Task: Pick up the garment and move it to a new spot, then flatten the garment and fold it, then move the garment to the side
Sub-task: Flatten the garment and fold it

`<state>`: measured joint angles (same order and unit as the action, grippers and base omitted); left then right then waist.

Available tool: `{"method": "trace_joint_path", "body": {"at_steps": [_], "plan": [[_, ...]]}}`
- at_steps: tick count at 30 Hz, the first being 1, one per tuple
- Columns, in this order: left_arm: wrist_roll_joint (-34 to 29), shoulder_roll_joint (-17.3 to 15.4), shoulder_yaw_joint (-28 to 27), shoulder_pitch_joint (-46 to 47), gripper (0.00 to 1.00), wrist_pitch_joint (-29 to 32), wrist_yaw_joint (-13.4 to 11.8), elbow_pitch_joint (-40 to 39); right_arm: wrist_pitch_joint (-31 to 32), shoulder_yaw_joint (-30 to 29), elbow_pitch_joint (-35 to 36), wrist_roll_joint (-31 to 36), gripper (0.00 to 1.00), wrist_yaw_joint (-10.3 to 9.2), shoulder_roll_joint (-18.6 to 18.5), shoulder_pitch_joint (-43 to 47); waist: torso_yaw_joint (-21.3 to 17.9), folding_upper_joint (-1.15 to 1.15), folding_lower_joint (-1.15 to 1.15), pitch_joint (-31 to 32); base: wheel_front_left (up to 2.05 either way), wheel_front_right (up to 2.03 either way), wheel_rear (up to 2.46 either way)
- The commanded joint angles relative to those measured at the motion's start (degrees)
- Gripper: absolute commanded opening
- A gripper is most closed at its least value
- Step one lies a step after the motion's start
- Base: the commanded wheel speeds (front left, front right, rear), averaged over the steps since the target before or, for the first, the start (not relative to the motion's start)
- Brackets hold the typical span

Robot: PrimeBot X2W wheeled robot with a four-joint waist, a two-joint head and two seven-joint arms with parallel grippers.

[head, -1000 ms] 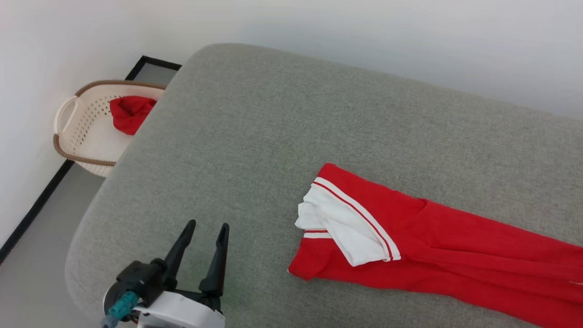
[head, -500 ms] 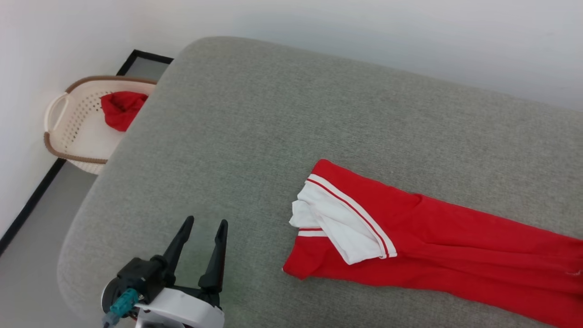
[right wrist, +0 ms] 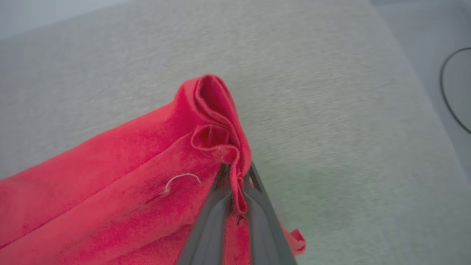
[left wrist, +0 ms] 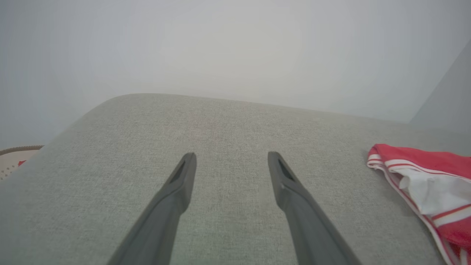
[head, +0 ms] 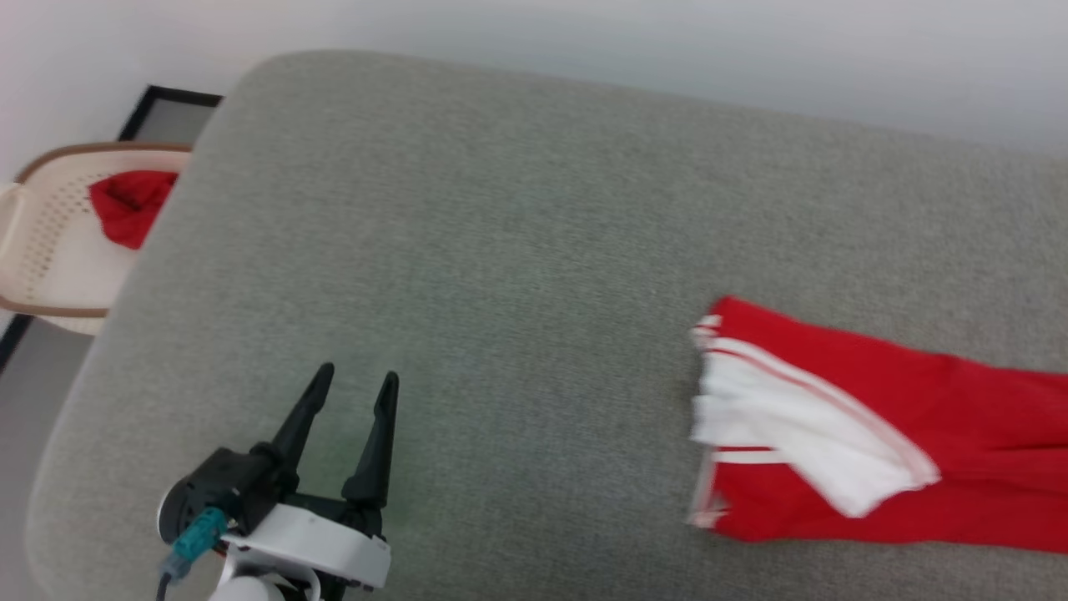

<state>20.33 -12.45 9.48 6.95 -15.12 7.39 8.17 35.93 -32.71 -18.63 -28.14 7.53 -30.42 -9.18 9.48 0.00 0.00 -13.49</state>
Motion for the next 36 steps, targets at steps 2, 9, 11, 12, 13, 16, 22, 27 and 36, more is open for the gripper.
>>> {"method": "trace_joint_path", "body": {"at_steps": [2, 9, 11, 12, 13, 16, 22, 27, 36], "plan": [[-0.2, -0.5, 0.0, 1.1, 1.0, 0.0, 0.1, -0.4, -2.1, -3.0, -1.8, 1.3, 0.0, -0.08, -2.1, -1.3, -2.5, 0.0, 0.0, -2.3, 0.0, 0.0, 0.0], [-0.2, -1.3, 0.4, 2.1, 1.0, 0.0, 0.1, -0.1, -5.7, -5.5, -5.4, 3.4, 0.0, -0.07, -3.5, -3.6, -4.0, 0.0, 0.0, -2.5, 0.0, 0.0, 0.0], [-0.3, -1.4, 0.4, 1.9, 1.0, 0.0, 0.1, 0.1, -5.6, -3.7, -4.7, 2.4, 0.0, -0.07, -2.8, -3.7, -4.3, 0.0, 0.0, -2.1, 0.0, 0.0, 0.0], [-0.2, -1.4, 0.4, 1.9, 1.0, 0.0, 0.1, 0.2, -5.3, -2.8, -4.1, 1.7, 0.0, -0.07, -2.4, -3.7, -4.4, 0.0, 0.0, -1.8, 0.0, 0.0, 0.0], [-0.2, -1.4, 0.4, 1.8, 1.0, 0.0, 0.1, 0.4, -5.0, -1.5, -3.2, 1.4, 0.0, -0.07, -2.1, -3.3, -4.4, 0.0, 0.0, -1.5, 0.0, 0.0, 0.0], [0.0, -1.3, 0.3, 1.3, 1.0, 0.0, 0.1, 0.6, -3.4, 3.0, 0.9, -0.7, 0.0, -0.07, -1.0, -1.3, -4.5, 0.0, 0.0, -0.5, 0.0, 0.0, 0.0], [0.3, -0.5, 0.2, 0.1, 1.0, 0.0, 0.1, 1.0, 2.7, 13.0, 15.9, -5.9, 0.0, -0.05, 2.4, 2.5, -4.0, 0.0, 0.0, 1.2, 0.0, 0.0, 0.0], [0.7, 0.2, 0.6, -0.6, 1.0, 0.0, 0.1, 1.4, 7.8, 20.4, 28.7, -8.9, 0.0, -0.05, 5.4, 4.6, -2.4, 0.0, 0.0, 2.4, 0.0, 0.0, 0.0], [1.2, 1.0, 1.5, -1.3, 1.0, 0.0, 0.1, 2.0, 11.1, 31.7, 36.2, -7.6, 0.0, -0.05, 9.6, 1.5, 1.2, 0.0, 0.0, 3.8, 0.0, 0.0, 0.0]]}}
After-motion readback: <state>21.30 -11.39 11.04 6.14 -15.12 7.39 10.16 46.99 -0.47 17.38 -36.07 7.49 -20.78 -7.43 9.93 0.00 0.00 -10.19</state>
